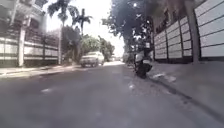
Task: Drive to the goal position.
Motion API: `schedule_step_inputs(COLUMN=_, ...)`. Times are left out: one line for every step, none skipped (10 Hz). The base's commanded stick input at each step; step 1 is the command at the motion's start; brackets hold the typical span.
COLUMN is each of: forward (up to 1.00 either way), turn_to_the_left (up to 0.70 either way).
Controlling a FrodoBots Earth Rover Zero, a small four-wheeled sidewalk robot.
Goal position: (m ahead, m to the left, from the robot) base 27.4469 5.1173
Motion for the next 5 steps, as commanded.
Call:
schedule_step_inputs(forward=1.00, turn_to_the_left=-0.39)
schedule_step_inputs(forward=1.00, turn_to_the_left=-0.40)
schedule_step_inputs(forward=1.00, turn_to_the_left=-0.39)
schedule_step_inputs(forward=1.00, turn_to_the_left=-0.20)
schedule_step_inputs(forward=1.00, turn_to_the_left=-0.02)
